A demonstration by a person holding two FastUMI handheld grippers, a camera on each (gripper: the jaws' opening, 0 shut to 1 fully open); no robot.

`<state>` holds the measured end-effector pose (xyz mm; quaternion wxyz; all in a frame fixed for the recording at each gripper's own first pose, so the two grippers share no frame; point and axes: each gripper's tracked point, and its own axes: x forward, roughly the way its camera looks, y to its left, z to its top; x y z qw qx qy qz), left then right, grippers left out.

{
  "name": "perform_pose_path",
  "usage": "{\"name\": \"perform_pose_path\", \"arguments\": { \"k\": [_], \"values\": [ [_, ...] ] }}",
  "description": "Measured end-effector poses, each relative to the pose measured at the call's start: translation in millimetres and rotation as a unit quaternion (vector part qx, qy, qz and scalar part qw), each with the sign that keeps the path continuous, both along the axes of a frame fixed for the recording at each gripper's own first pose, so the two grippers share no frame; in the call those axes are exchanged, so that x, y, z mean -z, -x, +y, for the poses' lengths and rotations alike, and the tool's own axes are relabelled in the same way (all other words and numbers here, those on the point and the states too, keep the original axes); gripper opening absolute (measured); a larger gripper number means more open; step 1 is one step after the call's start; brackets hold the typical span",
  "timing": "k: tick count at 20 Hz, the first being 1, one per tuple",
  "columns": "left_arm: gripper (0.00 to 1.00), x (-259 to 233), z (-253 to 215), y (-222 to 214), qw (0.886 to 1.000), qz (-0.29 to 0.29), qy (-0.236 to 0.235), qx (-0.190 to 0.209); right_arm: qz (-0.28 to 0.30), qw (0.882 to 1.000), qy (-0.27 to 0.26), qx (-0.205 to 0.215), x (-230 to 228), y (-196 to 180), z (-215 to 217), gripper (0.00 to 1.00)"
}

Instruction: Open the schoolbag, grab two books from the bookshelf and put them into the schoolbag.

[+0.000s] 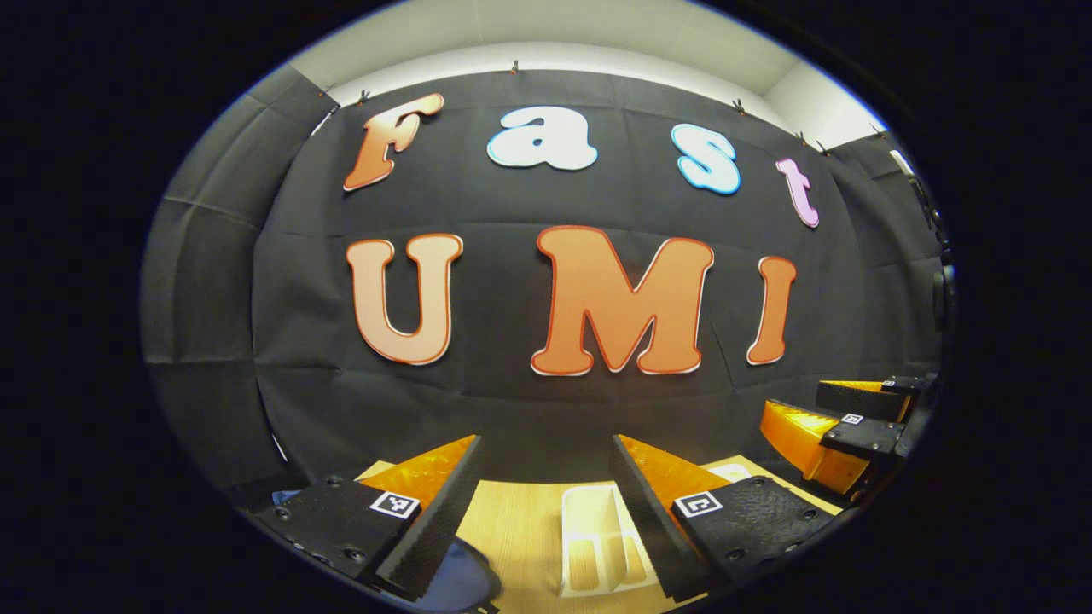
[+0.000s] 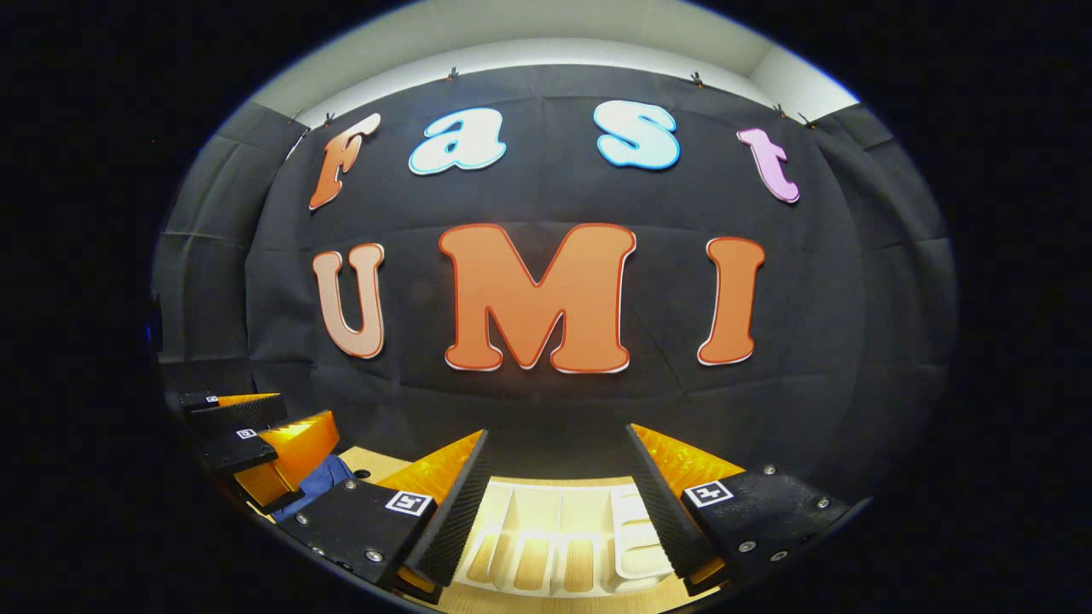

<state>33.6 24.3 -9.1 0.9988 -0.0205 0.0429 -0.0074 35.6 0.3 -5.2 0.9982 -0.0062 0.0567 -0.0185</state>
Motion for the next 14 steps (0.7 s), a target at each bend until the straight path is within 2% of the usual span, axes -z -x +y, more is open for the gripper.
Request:
{"name": "perform_pose_path", "arguments": {
  "k": [1,2,4,5,7,8,9,10,12,13,14],
  "values": [
    [0.93,-7,2,3,1.0,-0.012,0.0,-0.006,-0.013,1.0,0.004,0.001,-6,3,0,1.0],
    [0.92,-15,3,6,1.0,-0.023,-0.001,-0.014,-0.024,1.0,0.007,0.003,-11,5,0,0.91],
    [0.92,-31,0,12,0.999,-0.043,0.005,-0.017,-0.034,0.999,0.006,0.007,-12,6,-1,0.91],
    [0.92,-37,-3,17,0.999,-0.048,0.009,-0.016,-0.032,0.999,0.007,0.011,-10,6,-2,1.0],
    [0.92,-44,-4,20,0.998,-0.056,0.001,-0.014,-0.027,1.0,0.008,0.011,-4,8,-2,1.0],
    [0.92,-45,-6,22,0.998,-0.057,-0.005,-0.012,-0.024,1.0,0.008,0.011,-1,8,-2,0.91],
    [0.92,-46,-6,23,0.998,-0.056,-0.008,-0.013,-0.023,1.0,0.007,0.011,0,10,-1,0.91],
    [0.92,-45,-8,24,0.998,-0.054,-0.01,-0.01,-0.021,1.0,0.009,0.012,2,10,-2,1.0],
    [0.92,-45,-8,26,0.999,-0.052,-0.008,-0.01,-0.017,1.0,0.012,0.012,5,10,-2,1.0],
    [0.93,-47,-6,27,0.998,-0.054,-0.006,-0.011,-0.015,1.0,0.014,0.013,6,9,-2,0.92],
    [0.92,-49,-7,28,0.998,-0.056,-0.005,-0.01,-0.013,1.0,0.014,0.014,8,8,-3,0.91]
  ]
}}
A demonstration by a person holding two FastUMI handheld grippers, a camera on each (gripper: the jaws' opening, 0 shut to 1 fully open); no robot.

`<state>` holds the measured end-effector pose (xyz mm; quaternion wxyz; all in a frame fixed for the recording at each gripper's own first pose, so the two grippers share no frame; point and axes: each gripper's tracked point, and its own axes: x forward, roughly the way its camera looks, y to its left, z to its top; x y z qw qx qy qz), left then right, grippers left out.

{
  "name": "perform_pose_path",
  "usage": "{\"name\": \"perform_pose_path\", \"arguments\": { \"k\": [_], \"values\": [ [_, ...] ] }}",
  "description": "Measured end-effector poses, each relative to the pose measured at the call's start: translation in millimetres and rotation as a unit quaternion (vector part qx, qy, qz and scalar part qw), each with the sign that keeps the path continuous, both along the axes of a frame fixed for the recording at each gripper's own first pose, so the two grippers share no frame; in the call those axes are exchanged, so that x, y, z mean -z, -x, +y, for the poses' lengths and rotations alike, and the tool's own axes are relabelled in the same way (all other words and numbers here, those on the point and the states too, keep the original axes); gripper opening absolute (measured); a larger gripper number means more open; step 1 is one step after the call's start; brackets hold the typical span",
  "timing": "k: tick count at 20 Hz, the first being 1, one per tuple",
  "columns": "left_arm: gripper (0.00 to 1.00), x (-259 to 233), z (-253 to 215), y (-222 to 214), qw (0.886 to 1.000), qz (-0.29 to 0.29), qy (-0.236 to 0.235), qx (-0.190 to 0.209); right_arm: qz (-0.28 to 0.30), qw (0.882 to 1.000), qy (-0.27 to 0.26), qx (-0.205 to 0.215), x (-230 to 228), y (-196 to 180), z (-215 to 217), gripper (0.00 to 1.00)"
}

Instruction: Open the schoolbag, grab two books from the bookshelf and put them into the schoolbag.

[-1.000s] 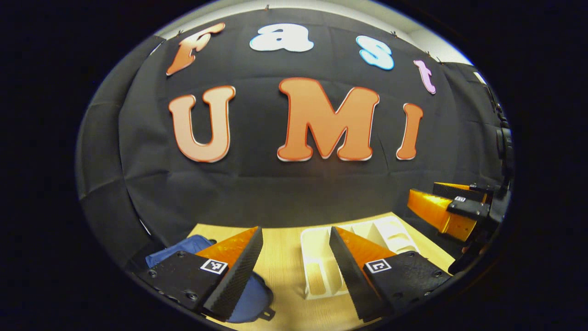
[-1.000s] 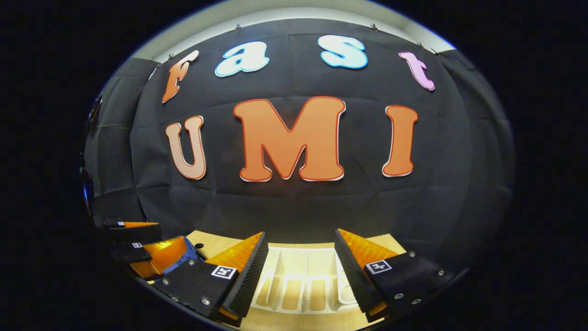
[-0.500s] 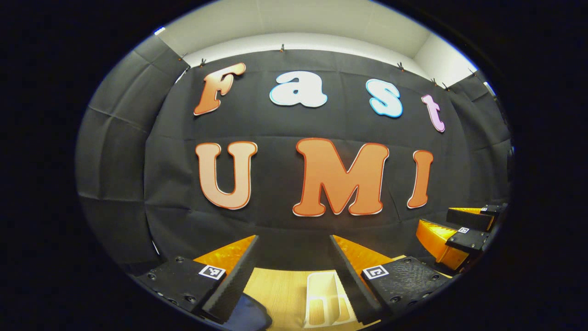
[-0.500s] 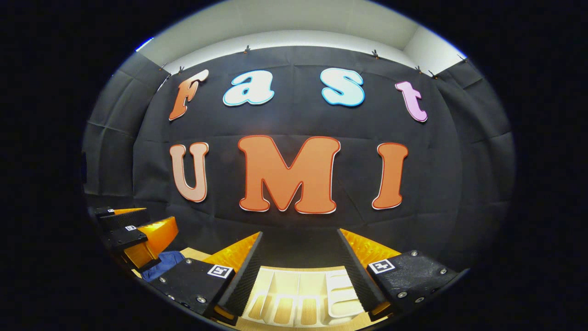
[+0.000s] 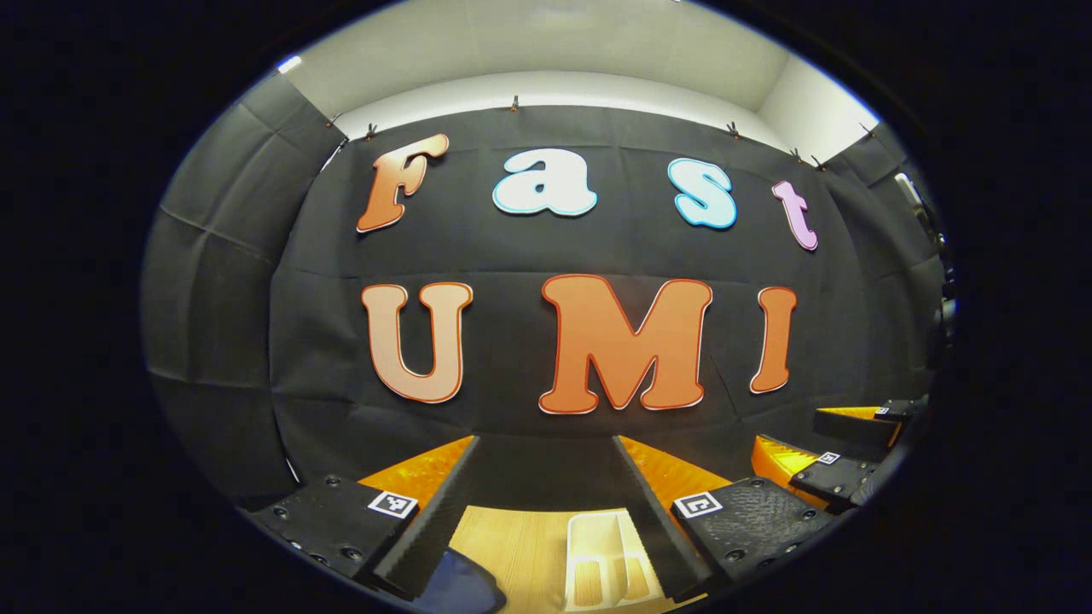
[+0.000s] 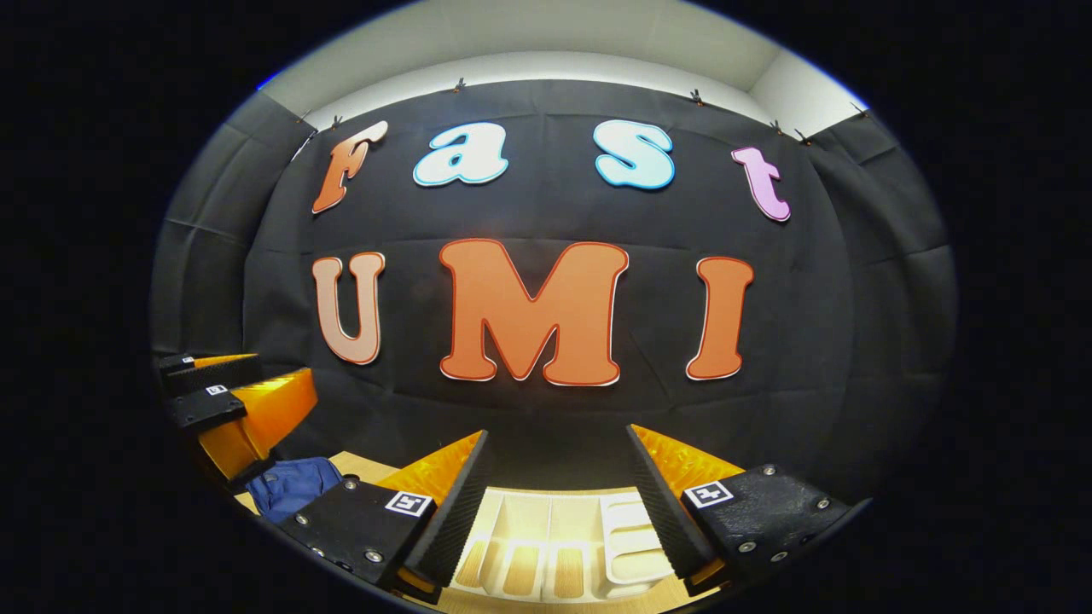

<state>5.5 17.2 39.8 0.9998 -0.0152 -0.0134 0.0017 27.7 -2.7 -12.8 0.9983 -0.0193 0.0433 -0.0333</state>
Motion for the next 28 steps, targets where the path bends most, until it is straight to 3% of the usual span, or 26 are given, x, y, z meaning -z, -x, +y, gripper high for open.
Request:
{"name": "perform_pose_path", "arguments": {
  "k": [13,14,15,16,17,18,19,24,28],
  "values": [
    [0.93,20,-7,-12,0.999,0.025,0.014,0.017,-0.004,1.0,0.008,0.013,-1,2,-6,0.91],
    [0.94,21,-6,-13,0.999,0.028,0.015,0.019,-0.002,1.0,0.007,0.012,2,3,-6,1.0],
    [0.94,22,-6,-14,0.999,0.03,0.014,0.018,0.001,1.0,0.006,0.012,4,3,-5,1.0],
    [0.93,21,-4,-15,0.999,0.029,0.013,0.018,0.004,1.0,0.005,0.008,6,3,-2,0.92],
    [0.93,23,-4,-16,0.999,0.03,0.015,0.021,0.005,1.0,0.007,0.005,7,3,1,0.93],
    [0.94,22,-6,-18,0.999,0.028,0.021,0.027,0.005,1.0,0.014,0.003,8,3,2,1.0],
    [0.94,24,-6,-20,0.999,0.031,0.026,0.03,0.007,1.0,0.021,0.0,9,5,4,0.94],
    [0.95,52,-6,-25,0.996,0.082,0.014,0.032,0.001,1.0,0.03,0.003,6,7,5,0.94],
    [0.95,45,-1,-27,0.997,0.073,0.007,0.025,-0.002,1.0,0.026,0.003,4,8,5,0.94]
  ]
}}
